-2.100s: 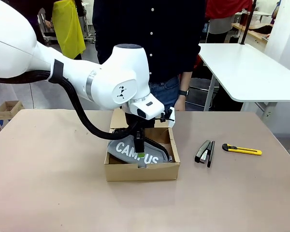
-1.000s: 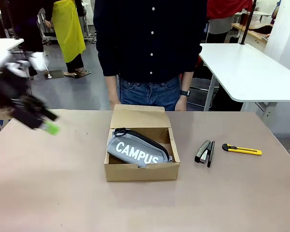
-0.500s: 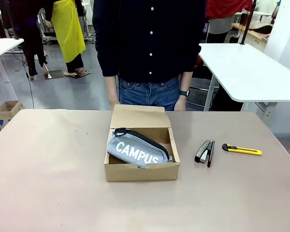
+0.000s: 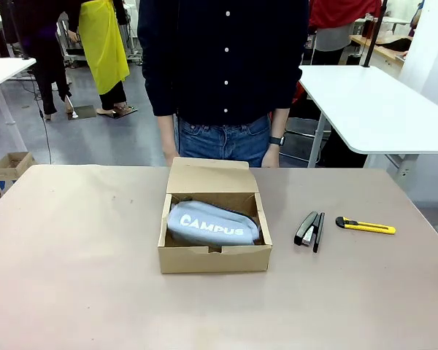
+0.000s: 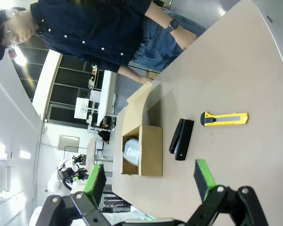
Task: Pack the item into the box.
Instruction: Pick up the item indicated by the person and place it inside the Mailer Box, then close the Mailer Box.
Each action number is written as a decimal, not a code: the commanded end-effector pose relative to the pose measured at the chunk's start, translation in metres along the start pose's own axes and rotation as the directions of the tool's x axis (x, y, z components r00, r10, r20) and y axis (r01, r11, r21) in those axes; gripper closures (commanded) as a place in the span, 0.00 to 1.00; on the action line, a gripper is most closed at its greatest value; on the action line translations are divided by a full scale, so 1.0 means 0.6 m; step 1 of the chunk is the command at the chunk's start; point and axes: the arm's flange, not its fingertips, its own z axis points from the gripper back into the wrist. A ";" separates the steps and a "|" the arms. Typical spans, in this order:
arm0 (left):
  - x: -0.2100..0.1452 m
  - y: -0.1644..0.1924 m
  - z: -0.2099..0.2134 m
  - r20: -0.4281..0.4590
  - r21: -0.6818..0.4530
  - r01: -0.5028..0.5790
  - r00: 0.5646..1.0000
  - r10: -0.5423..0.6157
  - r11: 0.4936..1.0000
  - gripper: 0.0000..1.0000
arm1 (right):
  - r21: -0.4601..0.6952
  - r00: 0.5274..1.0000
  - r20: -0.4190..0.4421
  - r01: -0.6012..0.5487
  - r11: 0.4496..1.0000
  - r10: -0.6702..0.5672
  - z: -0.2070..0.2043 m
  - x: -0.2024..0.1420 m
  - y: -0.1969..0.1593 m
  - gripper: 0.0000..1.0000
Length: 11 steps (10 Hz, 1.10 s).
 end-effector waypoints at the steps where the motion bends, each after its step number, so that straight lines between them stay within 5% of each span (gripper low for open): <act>1: -0.007 0.001 0.007 0.014 0.010 -0.018 1.000 0.018 1.000 0.00 | 0.025 0.999 0.023 -0.029 0.999 0.028 -0.002 0.004 -0.001 0.00; 11: -0.007 0.001 0.007 0.014 0.010 -0.018 1.000 0.018 1.000 0.00 | 0.025 0.999 0.023 -0.029 0.999 0.028 -0.002 0.004 -0.001 0.00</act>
